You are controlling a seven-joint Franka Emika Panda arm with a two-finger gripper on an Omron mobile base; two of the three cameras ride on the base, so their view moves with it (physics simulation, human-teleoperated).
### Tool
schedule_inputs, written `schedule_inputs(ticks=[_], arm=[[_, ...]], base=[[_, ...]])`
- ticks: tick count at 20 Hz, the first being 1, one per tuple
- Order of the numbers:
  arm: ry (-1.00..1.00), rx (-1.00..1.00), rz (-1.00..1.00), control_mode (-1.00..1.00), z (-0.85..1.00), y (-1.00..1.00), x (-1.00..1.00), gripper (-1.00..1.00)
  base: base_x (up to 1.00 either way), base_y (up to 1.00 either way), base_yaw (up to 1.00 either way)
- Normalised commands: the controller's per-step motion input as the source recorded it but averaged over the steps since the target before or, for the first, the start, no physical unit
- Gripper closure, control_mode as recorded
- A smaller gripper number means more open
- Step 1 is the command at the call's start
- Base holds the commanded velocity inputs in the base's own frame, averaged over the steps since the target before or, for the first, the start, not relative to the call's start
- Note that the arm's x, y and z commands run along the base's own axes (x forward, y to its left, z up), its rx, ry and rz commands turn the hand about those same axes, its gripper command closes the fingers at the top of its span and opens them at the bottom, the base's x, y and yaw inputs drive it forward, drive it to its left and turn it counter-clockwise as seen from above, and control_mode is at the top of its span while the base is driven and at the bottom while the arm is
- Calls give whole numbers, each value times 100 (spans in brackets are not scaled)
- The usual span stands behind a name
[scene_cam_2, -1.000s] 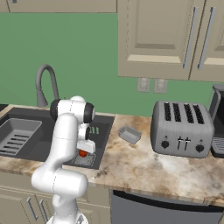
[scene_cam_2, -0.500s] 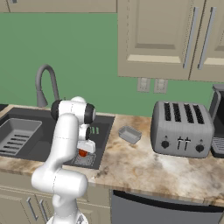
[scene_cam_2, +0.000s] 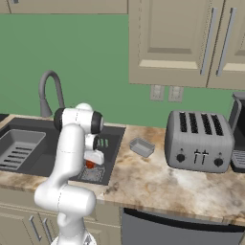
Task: Turn on the sink faucet. Then move the tomato from the counter to the sink. Turn off the sink. Move the vegetable from the sink to the pot next to the stove. Finally move the pot to the rear left burner.
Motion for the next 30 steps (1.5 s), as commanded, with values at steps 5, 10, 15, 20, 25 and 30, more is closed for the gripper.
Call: schedule_inputs(ticks=[5, 10, 15, 20, 25, 30], arm=[[0, 0, -7, -100, 99, -1, 0, 100], [0, 0, -5, -100, 86, -10, -4, 100], [0, 0, -4, -100, 76, -14, -14, 100], [0, 0, -2, -100, 73, -10, -13, 100], [0, -1, -3, -100, 24, 2, -1, 100], [0, 0, 0, -100, 0, 0, 0, 100]], base=[[0, 0, 0], [0, 0, 0], [0, 0, 0], [0, 0, 0], [0, 0, 0], [0, 0, 0]])
